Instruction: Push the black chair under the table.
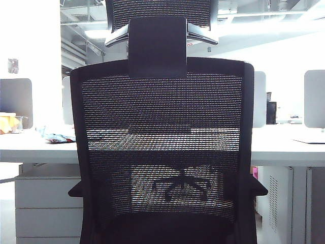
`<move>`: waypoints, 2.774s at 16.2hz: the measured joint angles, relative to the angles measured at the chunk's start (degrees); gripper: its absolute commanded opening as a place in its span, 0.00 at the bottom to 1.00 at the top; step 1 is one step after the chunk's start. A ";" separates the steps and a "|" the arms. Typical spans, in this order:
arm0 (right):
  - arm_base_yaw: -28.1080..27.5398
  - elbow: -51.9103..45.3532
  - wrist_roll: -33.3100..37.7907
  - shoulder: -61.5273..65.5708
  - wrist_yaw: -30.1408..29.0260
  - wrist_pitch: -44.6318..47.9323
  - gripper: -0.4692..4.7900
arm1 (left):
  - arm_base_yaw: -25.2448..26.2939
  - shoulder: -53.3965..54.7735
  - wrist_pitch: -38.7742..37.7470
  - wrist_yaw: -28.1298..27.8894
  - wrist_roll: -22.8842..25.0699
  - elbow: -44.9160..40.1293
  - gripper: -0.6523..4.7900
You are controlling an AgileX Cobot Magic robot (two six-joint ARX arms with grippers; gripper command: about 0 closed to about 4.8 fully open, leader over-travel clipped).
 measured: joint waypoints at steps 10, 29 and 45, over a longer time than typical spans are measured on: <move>0.00 0.00 0.00 0.00 0.00 0.00 0.09 | 0.00 -0.02 1.27 1.55 4.66 -0.07 0.11; 0.00 0.00 0.00 0.00 0.00 0.00 0.09 | 0.02 -0.02 1.25 1.53 5.16 -0.11 0.11; -11.45 -29.22 -7.80 -7.08 0.09 17.07 0.09 | 0.02 -0.02 1.27 1.51 5.16 -0.11 0.11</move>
